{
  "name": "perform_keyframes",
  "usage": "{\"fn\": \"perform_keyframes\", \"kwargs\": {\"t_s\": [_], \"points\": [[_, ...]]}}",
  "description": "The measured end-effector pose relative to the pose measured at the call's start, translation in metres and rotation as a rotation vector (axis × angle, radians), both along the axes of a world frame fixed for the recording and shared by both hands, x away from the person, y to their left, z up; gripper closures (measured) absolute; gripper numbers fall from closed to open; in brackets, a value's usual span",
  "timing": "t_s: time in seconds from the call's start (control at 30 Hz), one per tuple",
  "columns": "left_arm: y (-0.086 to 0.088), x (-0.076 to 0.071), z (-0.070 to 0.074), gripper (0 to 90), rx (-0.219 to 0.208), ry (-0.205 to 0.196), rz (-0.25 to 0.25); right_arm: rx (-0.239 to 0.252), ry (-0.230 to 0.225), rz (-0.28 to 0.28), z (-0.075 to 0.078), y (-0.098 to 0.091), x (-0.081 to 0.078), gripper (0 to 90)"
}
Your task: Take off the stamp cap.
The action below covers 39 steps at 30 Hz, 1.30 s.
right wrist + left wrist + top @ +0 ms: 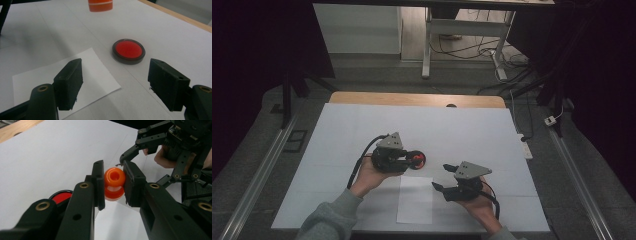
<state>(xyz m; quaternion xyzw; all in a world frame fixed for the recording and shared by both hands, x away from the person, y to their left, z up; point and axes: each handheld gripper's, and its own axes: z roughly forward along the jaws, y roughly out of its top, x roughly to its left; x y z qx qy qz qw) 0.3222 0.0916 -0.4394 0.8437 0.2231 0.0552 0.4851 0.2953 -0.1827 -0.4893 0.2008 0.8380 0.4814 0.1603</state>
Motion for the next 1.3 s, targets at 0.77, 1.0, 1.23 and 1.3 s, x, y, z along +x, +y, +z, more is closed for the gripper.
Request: {"fn": "perform_keyframes", "kwargs": {"t_s": [0.77,1.0,1.23,1.3], "points": [[-0.007,-0.001,-0.003,72.4,0.01,0.005,-0.015,0.012,-0.004,0.031,0.002,0.021,0.005,28.9],[-0.009,-0.002,-0.003,72.4,0.013,0.004,-0.019,0.016,-0.004,0.029,0.002,0.023,0.005,29.2],[-0.01,-0.001,-0.004,72.4,0.014,0.008,-0.02,0.023,-0.008,0.038,0.003,0.027,0.006,29.6],[-0.01,-0.001,-0.004,72.4,0.014,0.009,-0.021,0.017,-0.01,0.037,0.003,0.027,0.006,29.6]]}}
